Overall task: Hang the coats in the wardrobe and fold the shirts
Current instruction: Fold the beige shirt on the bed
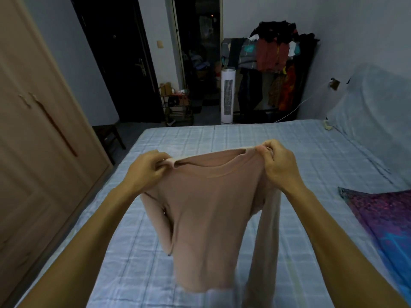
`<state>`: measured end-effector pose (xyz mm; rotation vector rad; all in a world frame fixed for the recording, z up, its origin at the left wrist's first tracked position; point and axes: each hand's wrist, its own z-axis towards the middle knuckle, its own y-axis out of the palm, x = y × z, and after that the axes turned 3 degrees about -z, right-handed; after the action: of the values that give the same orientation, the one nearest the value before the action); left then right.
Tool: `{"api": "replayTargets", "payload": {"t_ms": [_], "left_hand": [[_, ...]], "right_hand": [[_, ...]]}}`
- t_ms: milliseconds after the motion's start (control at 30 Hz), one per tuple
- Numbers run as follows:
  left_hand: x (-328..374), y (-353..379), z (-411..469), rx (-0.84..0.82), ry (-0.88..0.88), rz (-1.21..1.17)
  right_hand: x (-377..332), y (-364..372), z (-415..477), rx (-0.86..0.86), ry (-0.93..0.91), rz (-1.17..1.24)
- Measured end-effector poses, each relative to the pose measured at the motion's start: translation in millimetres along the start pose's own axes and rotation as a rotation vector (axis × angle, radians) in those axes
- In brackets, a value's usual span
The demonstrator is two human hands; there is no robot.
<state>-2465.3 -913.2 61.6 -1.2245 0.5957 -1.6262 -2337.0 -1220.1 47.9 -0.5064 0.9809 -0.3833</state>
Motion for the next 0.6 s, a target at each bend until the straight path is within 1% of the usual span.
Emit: {"api": "replayTargets", "payload": {"t_ms": [100,200,267,400,500,600], "left_hand": [[23.9,-6.2,-20.7,0.038,-0.039,-0.042],[40.7,-14.8,-41.5,0.065,-0.112,-0.165],[43.0,-20.3,-56.0,0.082,-0.076,-0.184],[38.2,-29.5,-85.0,0.092,0.068,-0.149],[31.6,-33.0,-111.4,0.16,0.099,-0.169],[29.8,-31.2,-143.4,0.281,0.104,-0.197]], "right_hand": [[-1.9,0.6,-21.0,0.058,0.007,0.005],[-7.8,-6.4,-44.1,0.074,0.015,0.002],[-13.2,-16.9,-57.3,0.076,-0.001,0.0],[-31.5,-35.2,-86.8,0.114,-0.075,-0.036],[-47.7,-44.3,-118.8,0.229,-0.087,-0.076],[-63.4,-46.6,-160.0,0.407,-0.094,-0.104]]}}
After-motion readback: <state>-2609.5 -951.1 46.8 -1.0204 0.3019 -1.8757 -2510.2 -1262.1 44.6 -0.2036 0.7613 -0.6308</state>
